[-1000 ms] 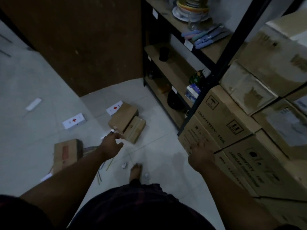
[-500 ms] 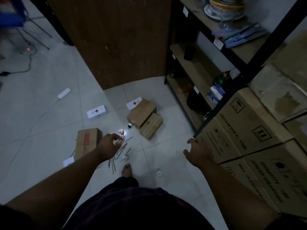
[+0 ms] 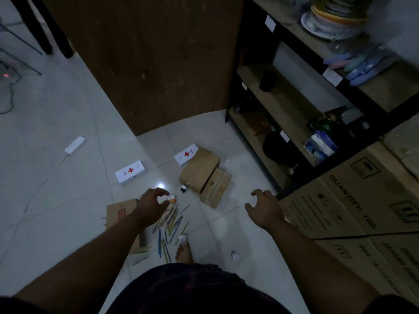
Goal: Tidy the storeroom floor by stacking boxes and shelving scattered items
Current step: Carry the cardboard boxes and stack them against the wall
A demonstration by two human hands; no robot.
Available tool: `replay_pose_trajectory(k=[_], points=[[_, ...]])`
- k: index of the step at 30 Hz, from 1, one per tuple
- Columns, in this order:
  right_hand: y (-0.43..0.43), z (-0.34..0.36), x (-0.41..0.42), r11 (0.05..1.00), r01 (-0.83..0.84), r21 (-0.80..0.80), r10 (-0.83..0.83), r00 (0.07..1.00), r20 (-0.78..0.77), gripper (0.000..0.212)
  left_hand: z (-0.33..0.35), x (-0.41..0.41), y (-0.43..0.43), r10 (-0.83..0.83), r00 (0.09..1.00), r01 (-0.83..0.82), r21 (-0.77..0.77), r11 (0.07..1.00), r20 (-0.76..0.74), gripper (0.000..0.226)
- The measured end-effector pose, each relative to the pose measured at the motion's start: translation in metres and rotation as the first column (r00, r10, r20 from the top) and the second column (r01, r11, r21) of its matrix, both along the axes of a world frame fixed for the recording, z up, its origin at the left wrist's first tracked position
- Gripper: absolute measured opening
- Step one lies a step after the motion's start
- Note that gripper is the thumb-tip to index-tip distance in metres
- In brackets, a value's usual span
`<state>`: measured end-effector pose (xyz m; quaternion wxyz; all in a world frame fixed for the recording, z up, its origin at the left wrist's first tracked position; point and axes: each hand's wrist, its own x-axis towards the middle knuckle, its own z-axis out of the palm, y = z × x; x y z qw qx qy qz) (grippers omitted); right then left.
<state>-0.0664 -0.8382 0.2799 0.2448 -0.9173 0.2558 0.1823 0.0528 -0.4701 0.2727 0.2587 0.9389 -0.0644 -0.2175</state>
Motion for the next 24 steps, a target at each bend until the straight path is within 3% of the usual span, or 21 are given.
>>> replay_pose_trajectory(k=[8,12,24], points=[[0.054,-0.013,0.093,0.979,0.115,0.17,-0.118,0.993,0.011,0.05,-0.022,0.095,0.015,0.12,0.991,-0.125,-0.095,0.988,-0.056,0.033],[0.063,-0.052,0.139,0.952,0.156,0.263,-0.163,0.987,0.007,0.053,-0.059,0.127,0.0,0.198,0.976,-0.211,-0.155,0.965,-0.094,0.033],[0.061,-0.354,0.288,0.868,0.312,0.386,-0.258,0.948,-0.187,0.073,-0.336,0.243,-0.053,0.228,0.946,-0.246,-0.051,0.968,-0.228,0.045]])
